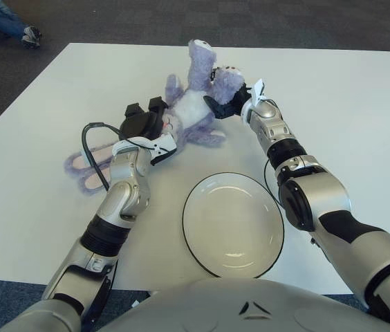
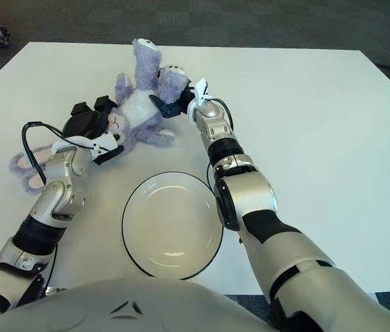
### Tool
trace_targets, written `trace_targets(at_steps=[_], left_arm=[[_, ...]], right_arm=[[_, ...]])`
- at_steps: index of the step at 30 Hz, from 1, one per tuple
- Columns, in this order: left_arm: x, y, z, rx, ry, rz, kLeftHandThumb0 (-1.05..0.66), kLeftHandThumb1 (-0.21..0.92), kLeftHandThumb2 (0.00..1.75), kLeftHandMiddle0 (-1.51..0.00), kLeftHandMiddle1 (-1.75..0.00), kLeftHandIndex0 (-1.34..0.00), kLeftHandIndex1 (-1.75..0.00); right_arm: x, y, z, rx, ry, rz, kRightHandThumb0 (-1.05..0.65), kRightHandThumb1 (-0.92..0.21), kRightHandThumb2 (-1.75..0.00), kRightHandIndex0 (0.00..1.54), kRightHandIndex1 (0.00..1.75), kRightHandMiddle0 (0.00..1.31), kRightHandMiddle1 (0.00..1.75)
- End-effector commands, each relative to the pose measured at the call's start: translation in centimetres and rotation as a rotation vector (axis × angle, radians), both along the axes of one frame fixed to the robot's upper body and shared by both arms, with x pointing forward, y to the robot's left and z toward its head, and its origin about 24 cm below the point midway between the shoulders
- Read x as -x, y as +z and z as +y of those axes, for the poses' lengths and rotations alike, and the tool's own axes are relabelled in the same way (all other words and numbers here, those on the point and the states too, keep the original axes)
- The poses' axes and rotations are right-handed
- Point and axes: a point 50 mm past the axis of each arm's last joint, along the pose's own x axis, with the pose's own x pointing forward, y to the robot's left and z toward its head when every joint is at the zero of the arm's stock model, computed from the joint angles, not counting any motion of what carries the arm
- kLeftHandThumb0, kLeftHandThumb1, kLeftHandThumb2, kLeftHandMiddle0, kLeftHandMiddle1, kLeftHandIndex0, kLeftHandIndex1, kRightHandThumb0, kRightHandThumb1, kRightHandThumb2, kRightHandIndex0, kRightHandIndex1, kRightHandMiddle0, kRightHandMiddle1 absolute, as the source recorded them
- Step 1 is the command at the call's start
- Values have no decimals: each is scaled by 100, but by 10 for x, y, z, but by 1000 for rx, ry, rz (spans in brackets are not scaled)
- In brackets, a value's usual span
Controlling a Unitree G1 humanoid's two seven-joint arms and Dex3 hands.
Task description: Put the doll into the plate.
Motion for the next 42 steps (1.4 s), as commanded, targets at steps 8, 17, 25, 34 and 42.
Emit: trace_targets(at_steps=[8, 17, 25, 34, 42], left_arm=[[4, -6, -2, 14, -3, 36, 13, 17, 136, 0, -138, 0, -114], [4, -6, -1, 36, -7, -13, 11, 17, 135, 0, -153, 0, -130], [1, -6, 3, -15, -26, -53, 3, 17, 133, 0, -171, 0, -153], [-2, -2, 3, -106, -44, -79, -3, 16, 129, -3, -175, -12, -173], [0, 4, 4, -128, -40, -150, 25, 32, 122, -34, -175, -30, -175]], right_arm=[[0, 5, 0, -25, -34, -33, 0, -15, -135, 88, 124, 63, 175], [-1, 3, -5, -7, -64, -28, 0, -10, -139, 93, 122, 66, 175], [-2, 1, -9, -1, -120, -17, 0, -9, -141, 93, 123, 67, 175], [-1, 1, -17, -16, -170, -20, 0, -6, -145, 92, 128, 69, 175], [2, 5, -25, -24, -203, -21, 0, -8, -144, 91, 128, 67, 175]])
